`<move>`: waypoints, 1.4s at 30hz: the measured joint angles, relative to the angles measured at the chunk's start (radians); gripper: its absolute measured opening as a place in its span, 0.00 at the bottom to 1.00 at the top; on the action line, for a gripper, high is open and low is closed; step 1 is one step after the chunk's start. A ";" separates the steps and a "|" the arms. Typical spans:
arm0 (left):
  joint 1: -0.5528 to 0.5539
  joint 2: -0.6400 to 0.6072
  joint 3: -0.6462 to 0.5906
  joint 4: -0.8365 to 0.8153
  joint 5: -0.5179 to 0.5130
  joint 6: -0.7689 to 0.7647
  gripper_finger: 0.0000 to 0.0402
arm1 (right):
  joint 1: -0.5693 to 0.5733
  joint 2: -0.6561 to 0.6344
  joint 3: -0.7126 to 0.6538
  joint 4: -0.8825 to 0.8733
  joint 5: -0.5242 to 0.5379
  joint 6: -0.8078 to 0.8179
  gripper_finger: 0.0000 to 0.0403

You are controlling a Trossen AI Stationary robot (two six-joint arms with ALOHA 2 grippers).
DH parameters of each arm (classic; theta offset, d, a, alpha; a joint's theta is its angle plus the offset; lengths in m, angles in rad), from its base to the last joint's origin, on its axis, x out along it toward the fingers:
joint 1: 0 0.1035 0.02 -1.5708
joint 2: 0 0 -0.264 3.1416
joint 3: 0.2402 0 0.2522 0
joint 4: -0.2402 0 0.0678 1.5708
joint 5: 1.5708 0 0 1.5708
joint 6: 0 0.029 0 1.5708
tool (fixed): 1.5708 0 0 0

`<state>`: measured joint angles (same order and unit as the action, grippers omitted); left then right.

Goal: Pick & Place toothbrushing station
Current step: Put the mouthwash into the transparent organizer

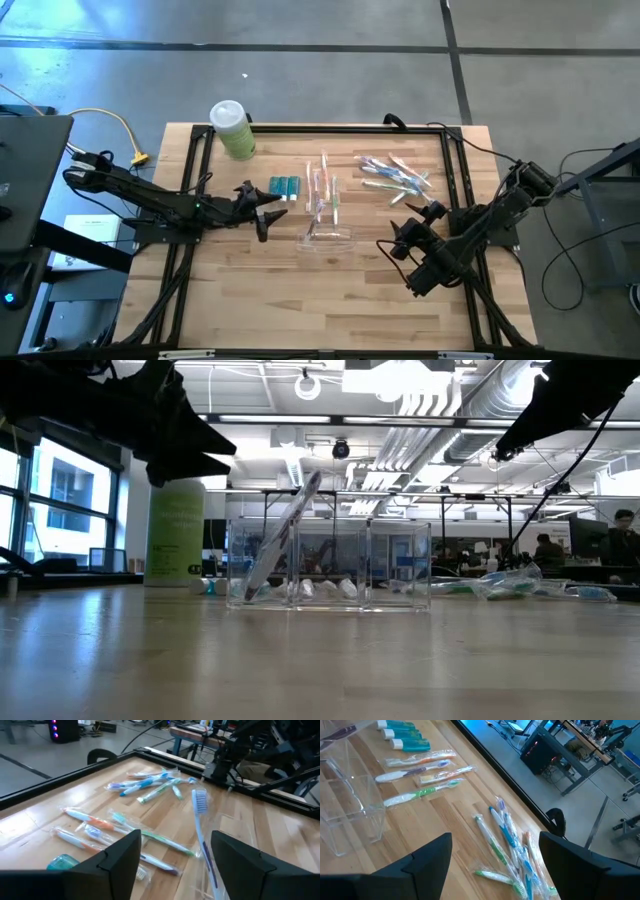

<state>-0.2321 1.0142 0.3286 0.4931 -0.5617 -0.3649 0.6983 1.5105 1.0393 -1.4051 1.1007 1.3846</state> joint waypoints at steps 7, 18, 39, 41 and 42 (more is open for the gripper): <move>0.016 0.000 0.000 -0.009 0.001 -0.154 0.62 | 0.000 0.000 0.000 -0.001 0.000 0.000 0.72; 0.065 0.000 0.039 -0.241 -0.024 -0.231 0.62 | 0.000 0.000 0.000 -0.003 0.010 -0.001 0.72; 0.172 0.020 0.040 -0.584 -0.038 -0.607 0.62 | 0.000 0.000 0.000 -0.002 0.029 -0.001 0.72; 0.183 0.044 0.040 -0.573 -0.035 -0.609 0.62 | -0.001 0.000 0.000 -0.002 0.034 -0.001 0.72; 0.189 0.062 0.042 -0.568 -0.031 -0.609 0.62 | -0.001 0.000 -0.001 -0.001 0.035 -0.001 0.72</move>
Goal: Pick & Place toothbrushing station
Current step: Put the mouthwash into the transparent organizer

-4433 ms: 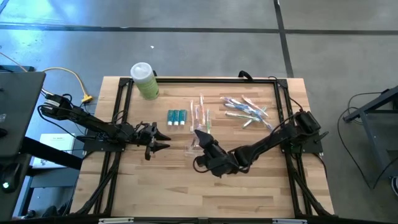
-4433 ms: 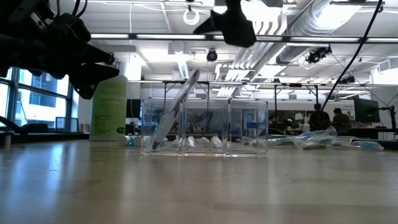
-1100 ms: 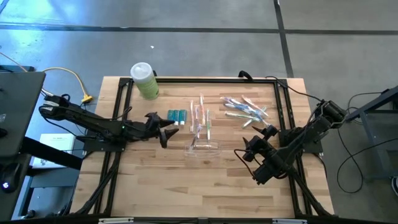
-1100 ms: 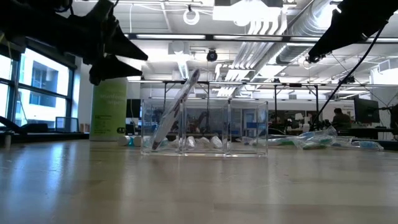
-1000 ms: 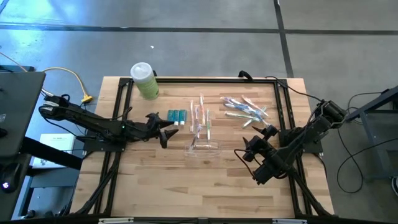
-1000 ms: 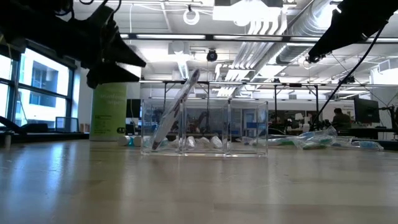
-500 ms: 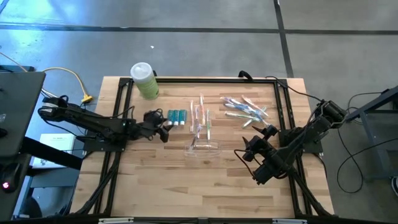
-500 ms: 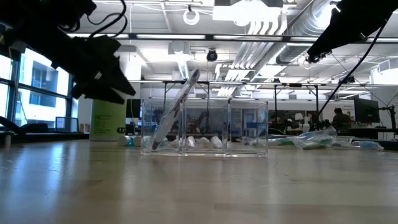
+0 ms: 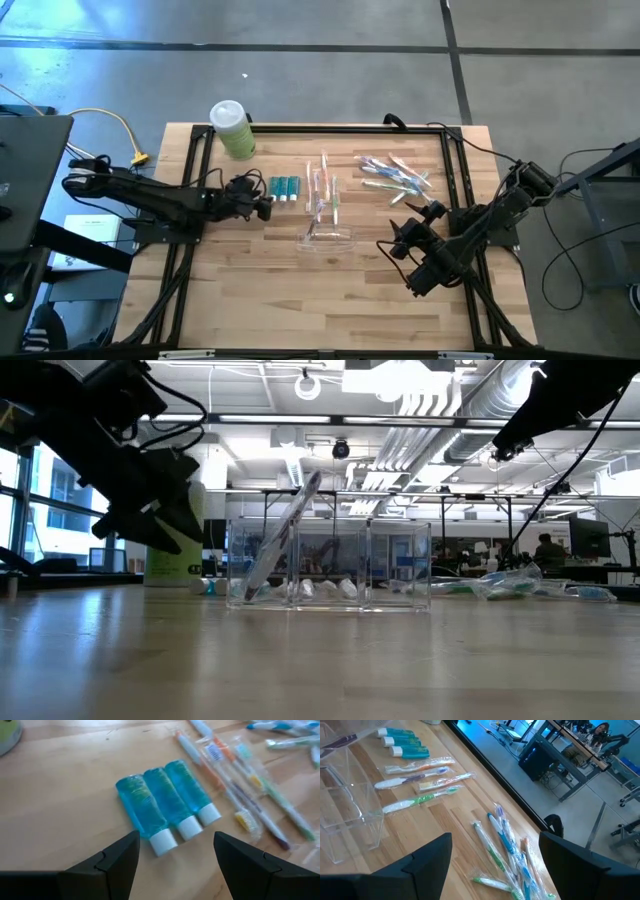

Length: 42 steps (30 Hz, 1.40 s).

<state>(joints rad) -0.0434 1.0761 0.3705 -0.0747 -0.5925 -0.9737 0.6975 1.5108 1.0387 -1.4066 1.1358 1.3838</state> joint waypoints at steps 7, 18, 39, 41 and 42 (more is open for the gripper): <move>0.058 0.164 0.055 0.038 0.047 0.007 0.62 | 0.000 0.000 0.000 0.001 0.014 0.000 0.72; 0.096 0.232 0.112 -0.015 0.052 0.004 0.62 | 0.000 0.000 -0.024 0.010 0.008 0.000 0.72; 0.143 0.337 0.112 0.075 0.130 0.011 0.62 | 0.000 0.000 -0.153 0.069 0.036 0.087 0.72; 0.152 0.367 0.113 0.097 0.141 0.012 0.62 | 0.000 0.000 -0.153 0.074 0.036 0.087 0.72; 0.160 0.376 0.114 0.102 0.143 0.013 0.62 | 0.000 0.000 -0.153 0.078 0.036 0.087 0.72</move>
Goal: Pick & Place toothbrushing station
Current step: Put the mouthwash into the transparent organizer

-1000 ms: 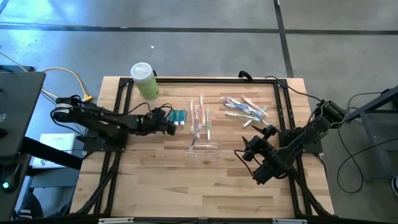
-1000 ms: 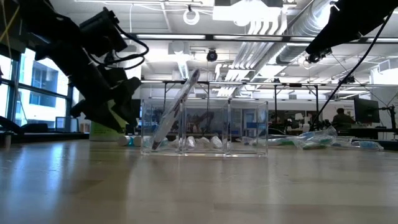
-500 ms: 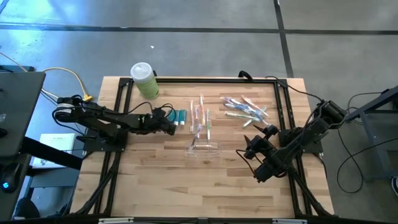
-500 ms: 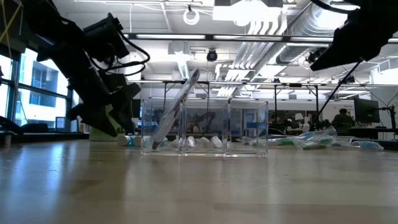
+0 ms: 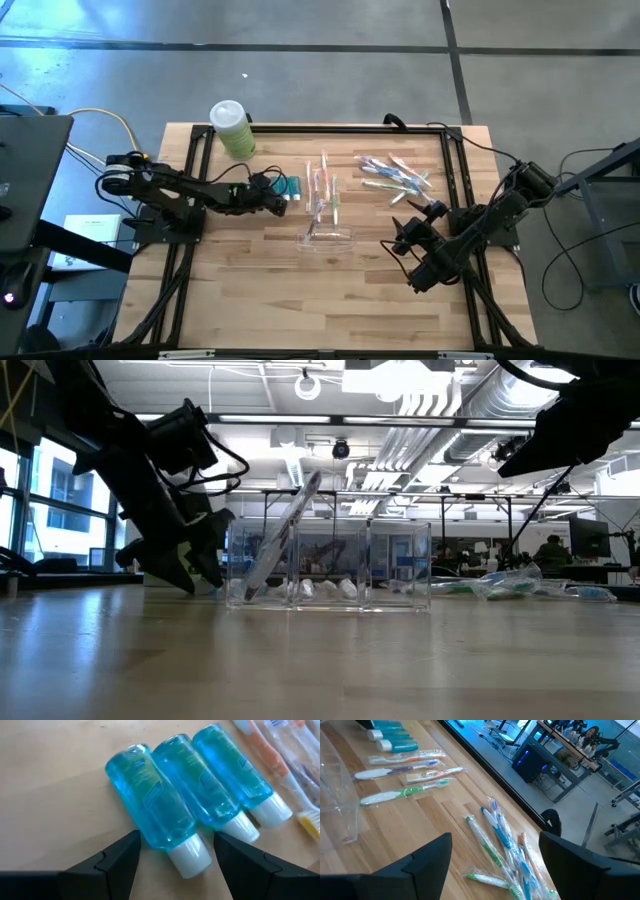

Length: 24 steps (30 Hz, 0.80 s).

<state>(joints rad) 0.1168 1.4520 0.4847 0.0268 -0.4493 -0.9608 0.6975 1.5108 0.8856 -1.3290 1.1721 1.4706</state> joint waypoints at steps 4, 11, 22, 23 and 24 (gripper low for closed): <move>0.012 0.026 0.002 0.010 0.002 -0.012 0.62 | 0.000 0.000 0.000 0.004 0.000 0.000 0.72; 0.011 0.026 0.002 0.001 0.006 -0.006 0.59 | 0.000 0.000 0.000 0.007 0.000 0.000 0.72; -0.009 0.028 0.000 -0.041 0.003 -0.018 0.33 | 0.000 0.000 0.000 0.019 -0.003 -0.001 0.72; -0.009 0.028 -0.001 -0.047 0.002 -0.019 0.31 | 0.000 0.000 0.000 0.021 -0.003 -0.001 0.72; -0.009 0.028 0.000 -0.052 0.002 -0.023 0.28 | 0.000 0.000 0.000 0.021 -0.003 -0.001 0.72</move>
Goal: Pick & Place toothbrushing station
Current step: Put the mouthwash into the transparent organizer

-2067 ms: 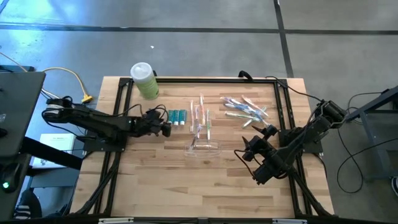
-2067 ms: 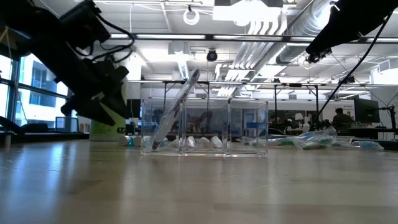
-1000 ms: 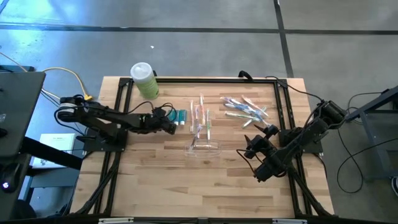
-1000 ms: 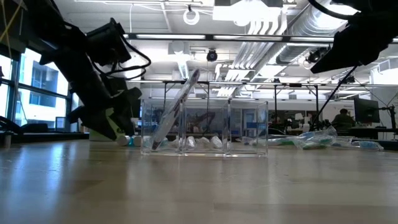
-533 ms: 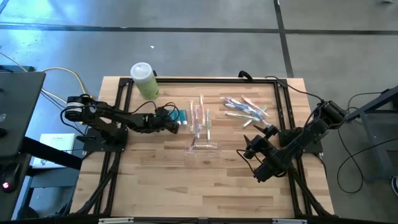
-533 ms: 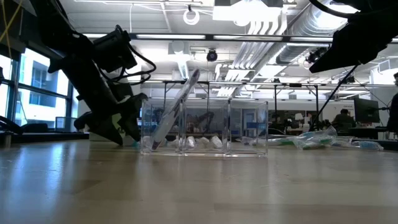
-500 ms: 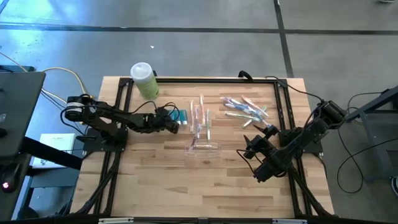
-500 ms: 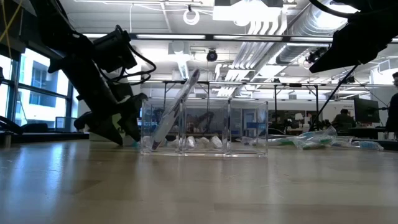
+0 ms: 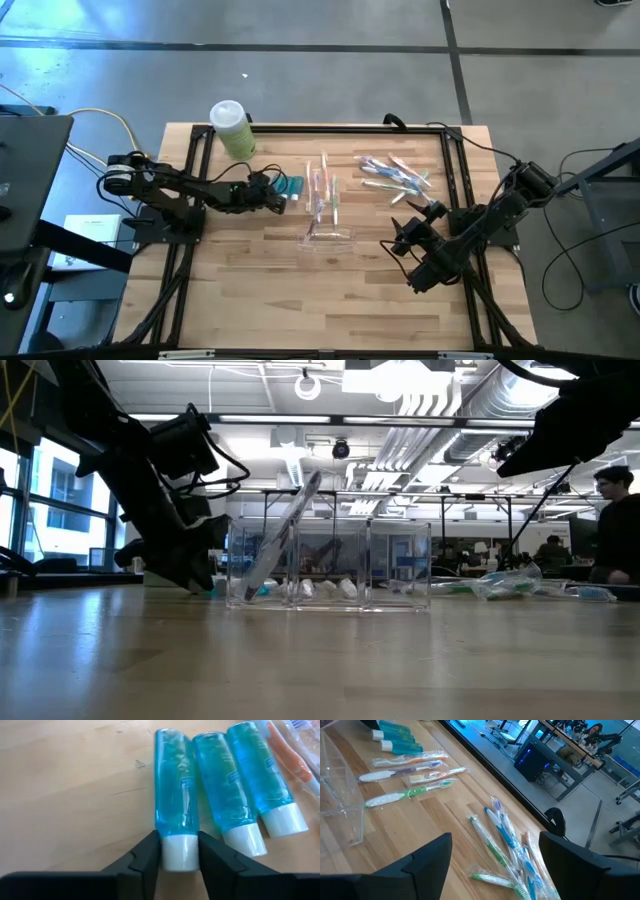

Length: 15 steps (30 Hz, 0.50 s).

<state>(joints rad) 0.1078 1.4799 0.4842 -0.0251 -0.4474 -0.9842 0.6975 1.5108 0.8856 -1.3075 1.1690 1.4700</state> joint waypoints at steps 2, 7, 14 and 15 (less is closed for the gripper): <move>0.000 0.000 0.000 -0.008 0.001 -0.013 0.24 | 0.000 0.000 0.000 0.000 0.000 0.000 0.72; -0.001 0.000 0.000 -0.012 0.005 -0.015 0.22 | 0.000 0.000 0.000 0.008 0.000 -0.009 0.72; -0.043 -0.011 -0.002 -0.017 -0.005 0.009 0.22 | 0.000 0.000 0.000 0.011 0.000 -0.011 0.72; -0.054 -0.019 -0.002 -0.018 -0.006 0.019 0.22 | 0.000 0.000 0.000 0.011 0.000 -0.011 0.72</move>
<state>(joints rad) 0.0536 1.4607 0.4819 -0.0427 -0.4530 -0.9649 0.6975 1.5108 0.8858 -1.2964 1.1689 1.4586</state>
